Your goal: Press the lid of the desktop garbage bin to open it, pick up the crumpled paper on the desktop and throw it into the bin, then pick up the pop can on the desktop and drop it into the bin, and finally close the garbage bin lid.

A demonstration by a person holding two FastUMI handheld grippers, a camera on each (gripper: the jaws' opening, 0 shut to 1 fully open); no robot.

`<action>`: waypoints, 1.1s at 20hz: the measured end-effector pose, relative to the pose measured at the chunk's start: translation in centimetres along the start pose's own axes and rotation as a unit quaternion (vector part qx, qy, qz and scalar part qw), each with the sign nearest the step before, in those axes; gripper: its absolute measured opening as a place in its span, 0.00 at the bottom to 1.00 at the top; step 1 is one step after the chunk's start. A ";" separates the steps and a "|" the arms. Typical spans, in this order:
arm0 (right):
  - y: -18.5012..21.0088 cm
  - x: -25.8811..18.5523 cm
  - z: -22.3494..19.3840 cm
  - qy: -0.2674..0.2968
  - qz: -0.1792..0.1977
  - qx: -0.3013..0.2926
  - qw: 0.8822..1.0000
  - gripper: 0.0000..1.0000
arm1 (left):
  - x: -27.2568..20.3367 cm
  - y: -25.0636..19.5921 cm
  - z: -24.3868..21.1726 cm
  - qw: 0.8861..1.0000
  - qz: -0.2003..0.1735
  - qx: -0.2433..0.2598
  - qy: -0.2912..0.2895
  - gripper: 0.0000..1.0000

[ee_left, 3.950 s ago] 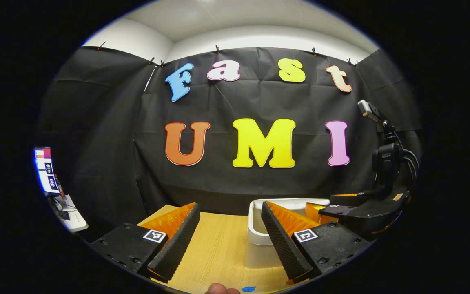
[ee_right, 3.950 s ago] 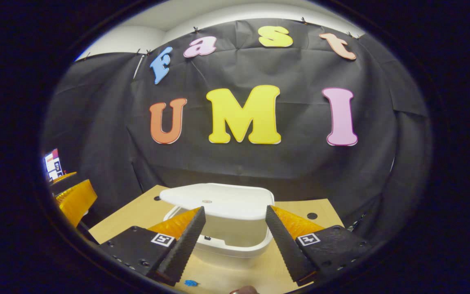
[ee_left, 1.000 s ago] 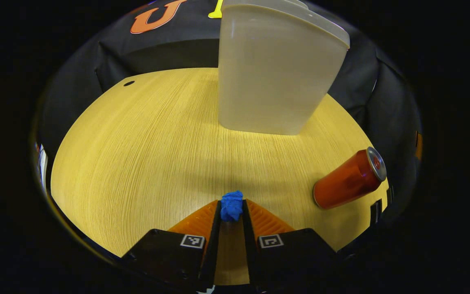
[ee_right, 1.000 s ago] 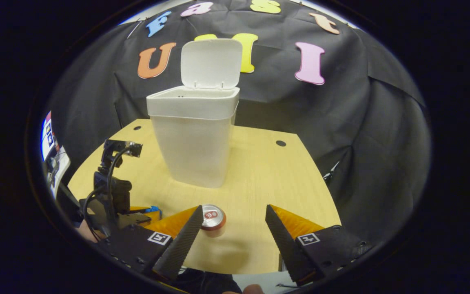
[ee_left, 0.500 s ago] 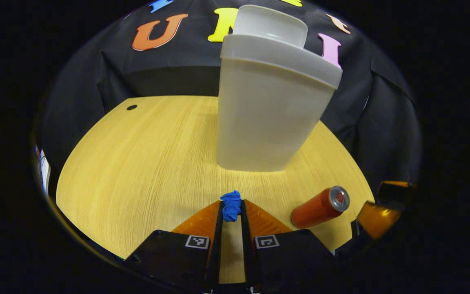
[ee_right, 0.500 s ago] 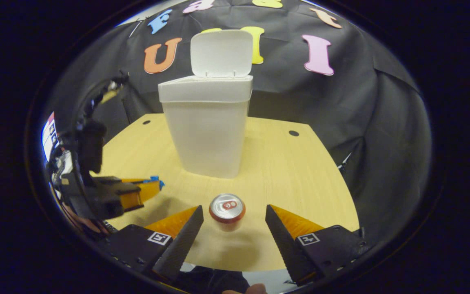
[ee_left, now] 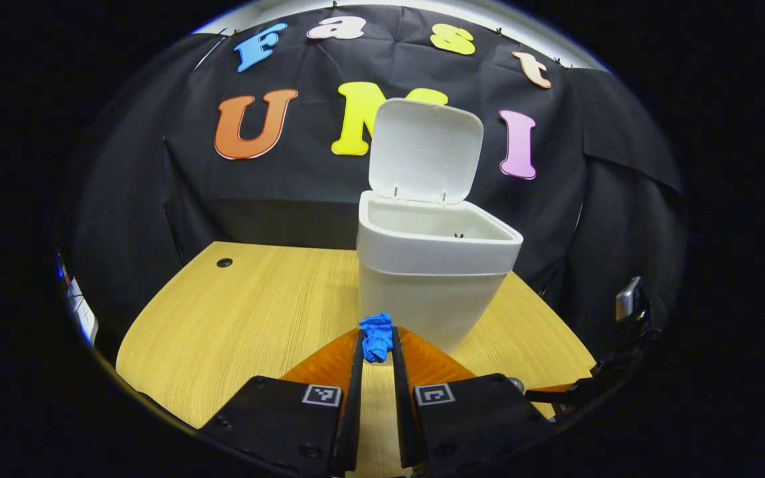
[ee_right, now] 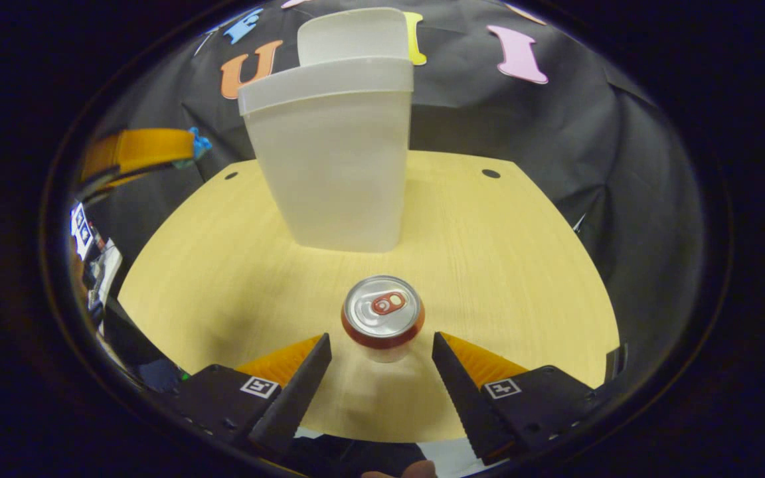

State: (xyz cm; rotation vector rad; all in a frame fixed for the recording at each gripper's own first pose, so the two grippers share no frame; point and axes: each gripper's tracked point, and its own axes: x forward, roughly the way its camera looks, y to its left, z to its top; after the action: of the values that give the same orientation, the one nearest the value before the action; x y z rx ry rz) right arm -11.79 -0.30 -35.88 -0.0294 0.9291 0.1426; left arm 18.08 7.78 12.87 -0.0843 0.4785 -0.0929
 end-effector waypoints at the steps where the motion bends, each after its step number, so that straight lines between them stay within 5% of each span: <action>1: 0.0 0.7 -0.3 0.004 -0.001 0.000 1.000 0.96 | -0.4 -0.1 1.0 1.000 -0.002 -0.004 -0.012 0.26; 13: -0.6 4.9 -1.5 0.031 -0.006 0.023 0.999 0.96 | -1.6 1.0 5.1 0.998 0.010 -0.020 -0.062 0.26; 16: -0.3 4.6 -1.1 0.032 -0.005 0.028 0.999 0.82 | -1.5 1.1 6.1 0.997 0.010 -0.011 -0.069 0.26; 22: -3.0 1.7 3.4 -0.009 -0.014 0.024 1.000 0.80 | 0.0 -0.7 11.5 0.993 0.000 -0.012 -0.114 0.26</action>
State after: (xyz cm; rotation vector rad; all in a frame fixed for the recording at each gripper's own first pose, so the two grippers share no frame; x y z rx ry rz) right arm -7.68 -2.78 -35.26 0.0028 0.9140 0.0941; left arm 23.34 7.72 23.13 -0.1163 0.2523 -0.0765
